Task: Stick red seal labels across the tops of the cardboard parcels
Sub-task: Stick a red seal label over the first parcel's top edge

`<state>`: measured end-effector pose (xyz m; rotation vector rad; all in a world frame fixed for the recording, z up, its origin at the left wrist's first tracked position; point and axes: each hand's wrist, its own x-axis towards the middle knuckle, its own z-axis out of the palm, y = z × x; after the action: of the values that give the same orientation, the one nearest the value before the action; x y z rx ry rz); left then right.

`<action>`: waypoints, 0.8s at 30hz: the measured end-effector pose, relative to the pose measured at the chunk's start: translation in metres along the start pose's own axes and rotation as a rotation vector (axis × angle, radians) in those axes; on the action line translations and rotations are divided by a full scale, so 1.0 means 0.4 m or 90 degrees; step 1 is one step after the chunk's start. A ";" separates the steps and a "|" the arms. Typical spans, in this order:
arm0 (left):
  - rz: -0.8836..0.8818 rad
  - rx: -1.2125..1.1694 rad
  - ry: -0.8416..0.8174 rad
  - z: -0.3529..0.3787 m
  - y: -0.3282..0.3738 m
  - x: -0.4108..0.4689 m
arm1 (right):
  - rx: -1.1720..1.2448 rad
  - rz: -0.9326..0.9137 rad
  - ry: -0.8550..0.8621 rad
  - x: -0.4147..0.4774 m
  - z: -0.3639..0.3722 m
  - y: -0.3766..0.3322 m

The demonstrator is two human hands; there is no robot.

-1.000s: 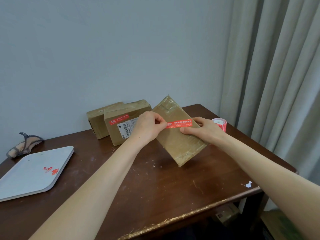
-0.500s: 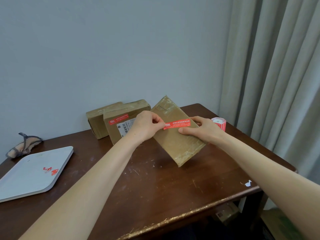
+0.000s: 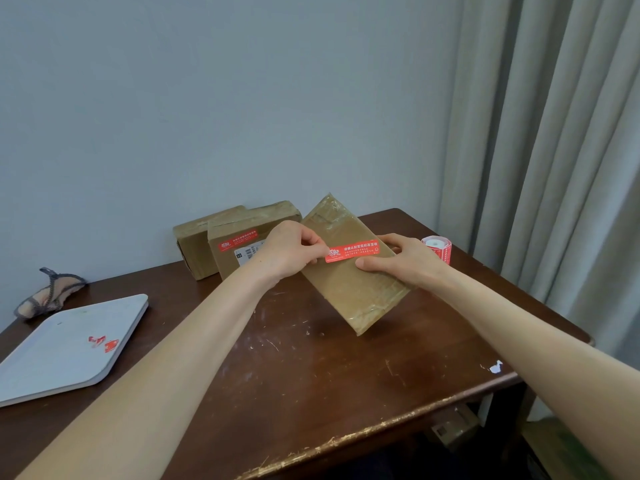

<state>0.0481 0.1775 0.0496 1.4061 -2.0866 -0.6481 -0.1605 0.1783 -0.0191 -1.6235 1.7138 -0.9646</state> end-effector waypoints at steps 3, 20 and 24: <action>-0.009 -0.014 -0.011 -0.004 0.003 -0.002 | -0.002 -0.003 -0.001 -0.002 0.000 -0.003; -0.021 -0.031 -0.005 -0.038 0.020 -0.005 | -0.004 -0.019 -0.001 -0.019 0.003 -0.028; -0.041 -0.082 0.025 -0.055 0.023 -0.005 | -0.002 -0.020 0.000 -0.020 0.002 -0.025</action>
<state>0.0570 0.1803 0.0718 1.4069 -1.9400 -0.7597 -0.1535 0.1863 -0.0119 -1.6561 1.6954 -0.9777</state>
